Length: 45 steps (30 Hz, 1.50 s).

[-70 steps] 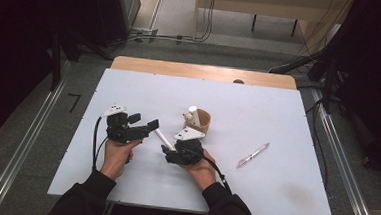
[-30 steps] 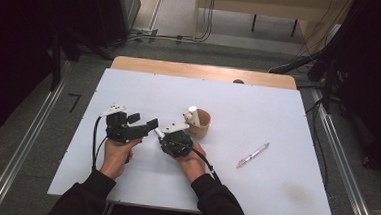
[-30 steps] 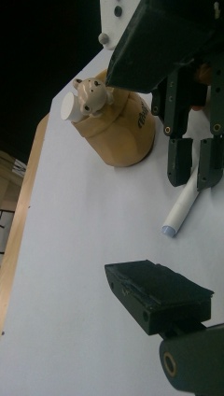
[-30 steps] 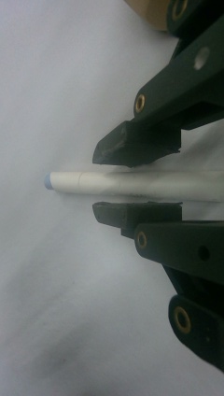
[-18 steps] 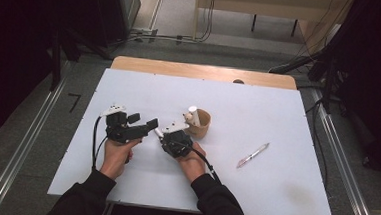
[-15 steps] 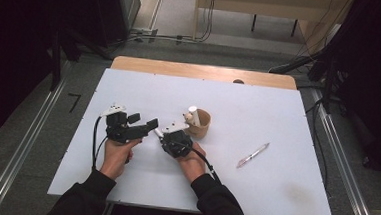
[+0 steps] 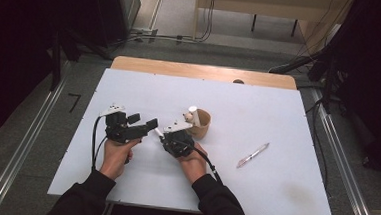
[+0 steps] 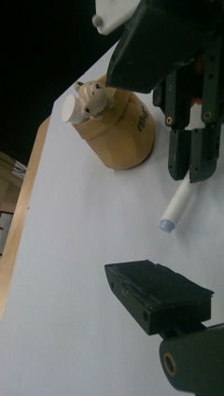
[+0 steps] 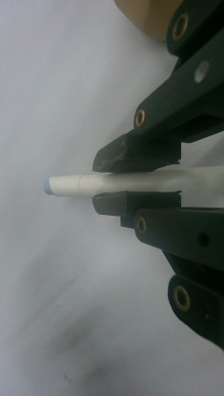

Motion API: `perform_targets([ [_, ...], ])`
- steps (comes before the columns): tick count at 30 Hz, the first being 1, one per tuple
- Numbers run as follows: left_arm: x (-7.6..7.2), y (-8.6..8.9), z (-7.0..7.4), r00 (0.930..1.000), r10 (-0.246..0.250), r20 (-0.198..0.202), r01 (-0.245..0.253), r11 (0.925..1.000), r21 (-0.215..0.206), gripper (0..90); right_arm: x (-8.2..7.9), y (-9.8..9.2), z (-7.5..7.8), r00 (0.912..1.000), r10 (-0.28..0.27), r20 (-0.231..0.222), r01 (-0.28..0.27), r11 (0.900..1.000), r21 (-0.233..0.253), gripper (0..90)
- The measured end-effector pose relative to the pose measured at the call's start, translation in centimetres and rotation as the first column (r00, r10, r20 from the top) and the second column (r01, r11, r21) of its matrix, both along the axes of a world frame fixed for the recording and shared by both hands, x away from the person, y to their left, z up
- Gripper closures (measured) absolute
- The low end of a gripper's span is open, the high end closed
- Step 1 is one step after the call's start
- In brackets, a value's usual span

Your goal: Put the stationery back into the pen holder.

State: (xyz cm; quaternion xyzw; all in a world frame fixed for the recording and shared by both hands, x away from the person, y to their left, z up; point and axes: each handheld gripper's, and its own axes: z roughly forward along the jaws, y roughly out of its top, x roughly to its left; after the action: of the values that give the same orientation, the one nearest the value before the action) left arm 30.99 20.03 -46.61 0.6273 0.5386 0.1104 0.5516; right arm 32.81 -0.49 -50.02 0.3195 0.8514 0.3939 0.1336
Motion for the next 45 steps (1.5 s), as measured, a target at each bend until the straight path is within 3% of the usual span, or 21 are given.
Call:
perform_targets([
  [10, -0.4, -0.2, 0.8, 0.9998, -0.012, 0.018, 0.013, 0.9987, -0.050, 10.3, -1.3, -2.2, 2.6, 0.9997, 0.018, 0.017, -0.020, 0.996, 0.088, 77.0],
  [16, -0.7, -0.6, 1.1, 0.9993, -0.029, 0.022, 0.030, 0.9979, -0.058, 10.3, -1.8, -4.7, 4.1, 0.9998, 0.004, 0.018, -0.007, 0.986, 0.166, 77.0],
  [27, -1.5, -2.5, 1.2, 0.9949, -0.098, 0.023, 0.099, 0.9928, -0.067, 10.3, -2.2, -8.2, 5.4, 0.9986, -0.040, 0.035, 0.032, 0.978, 0.206, 77.0],
  [36, -2.4, -5.2, 0.7, 0.9812, -0.193, -0.002, 0.193, 0.9804, -0.042, 10.3, -2.6, -10.4, 5.7, 0.9969, -0.068, 0.039, 0.057, 0.970, 0.237, 76.9],
  [45, -2.7, -7.8, 0.1, 0.9665, -0.255, -0.027, 0.254, 0.9663, -0.041, 11.1, -2.4, -11.9, 5.5, 0.9947, -0.099, 0.028, 0.088, 0.962, 0.260, 76.9],
])
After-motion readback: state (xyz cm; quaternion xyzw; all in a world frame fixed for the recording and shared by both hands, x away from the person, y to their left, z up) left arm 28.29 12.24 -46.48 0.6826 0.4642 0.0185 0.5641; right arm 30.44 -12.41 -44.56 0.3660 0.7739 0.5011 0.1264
